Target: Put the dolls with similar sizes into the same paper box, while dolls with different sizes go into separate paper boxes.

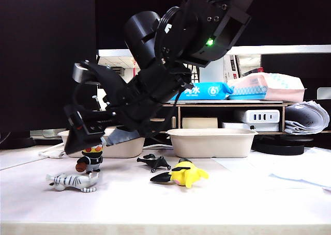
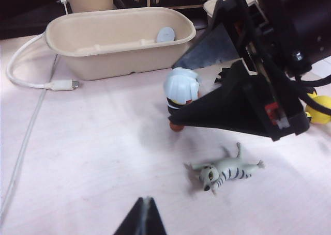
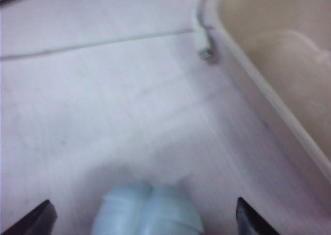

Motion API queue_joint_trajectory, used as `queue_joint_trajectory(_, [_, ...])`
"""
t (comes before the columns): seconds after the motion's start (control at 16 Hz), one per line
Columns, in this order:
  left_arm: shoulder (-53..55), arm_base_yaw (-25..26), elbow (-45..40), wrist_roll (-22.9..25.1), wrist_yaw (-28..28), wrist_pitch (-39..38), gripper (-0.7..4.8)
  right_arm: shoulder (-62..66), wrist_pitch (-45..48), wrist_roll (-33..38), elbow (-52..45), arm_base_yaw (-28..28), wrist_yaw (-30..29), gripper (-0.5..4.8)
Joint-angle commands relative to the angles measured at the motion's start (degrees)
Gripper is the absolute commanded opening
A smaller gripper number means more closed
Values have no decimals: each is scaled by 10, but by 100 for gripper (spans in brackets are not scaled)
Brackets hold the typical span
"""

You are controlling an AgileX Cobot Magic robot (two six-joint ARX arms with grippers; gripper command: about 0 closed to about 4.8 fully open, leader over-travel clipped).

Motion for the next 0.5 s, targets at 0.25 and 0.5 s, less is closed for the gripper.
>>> queue_joint_trajectory(0.25, [0,0,0,2,3,-8,-5,-2,-6,2,3,-2,0,216])
queue_joint_trajectory(0.5, [0,0,0,2,3,-8,-5,-2,-6,2,3,-3,0,201])
